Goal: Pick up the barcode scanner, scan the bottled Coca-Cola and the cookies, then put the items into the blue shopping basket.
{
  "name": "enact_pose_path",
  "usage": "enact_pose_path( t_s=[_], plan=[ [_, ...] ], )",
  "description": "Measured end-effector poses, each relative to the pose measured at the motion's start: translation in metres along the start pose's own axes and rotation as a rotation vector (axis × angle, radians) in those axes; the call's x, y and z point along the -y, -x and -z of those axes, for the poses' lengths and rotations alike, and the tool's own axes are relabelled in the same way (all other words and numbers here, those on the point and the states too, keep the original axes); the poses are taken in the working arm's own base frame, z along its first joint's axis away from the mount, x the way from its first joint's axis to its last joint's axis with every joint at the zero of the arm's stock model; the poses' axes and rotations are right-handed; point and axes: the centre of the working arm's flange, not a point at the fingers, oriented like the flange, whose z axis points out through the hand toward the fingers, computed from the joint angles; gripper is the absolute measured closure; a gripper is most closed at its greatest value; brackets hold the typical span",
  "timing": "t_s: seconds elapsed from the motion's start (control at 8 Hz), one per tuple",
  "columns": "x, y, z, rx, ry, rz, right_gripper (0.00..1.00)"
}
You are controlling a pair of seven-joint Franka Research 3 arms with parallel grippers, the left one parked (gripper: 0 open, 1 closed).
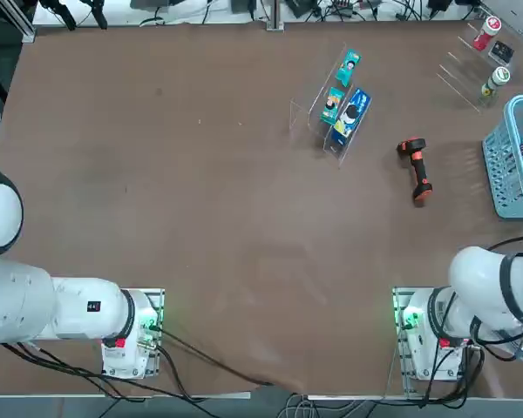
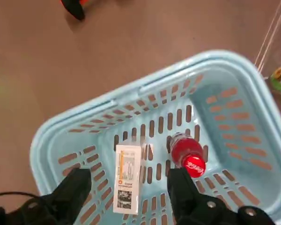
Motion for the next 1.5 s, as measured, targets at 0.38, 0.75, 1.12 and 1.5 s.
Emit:
enact_pose_path(
  t_s=[0.38, 0.75, 1.12, 1.5],
  plan=[
    [-0.018, -0.102, 0.062, 0.008, 0.018, 0.01, 0.0],
    [-0.026, -0.265, 0.122, 0.033, 0.028, -0.035, 0.0],
    [0.005, -0.356, 0.153, 0.057, -0.009, -0.207, 0.0],
    [0.048, -0.422, 0.167, 0.094, -0.005, -0.43, 0.0]
  ],
)
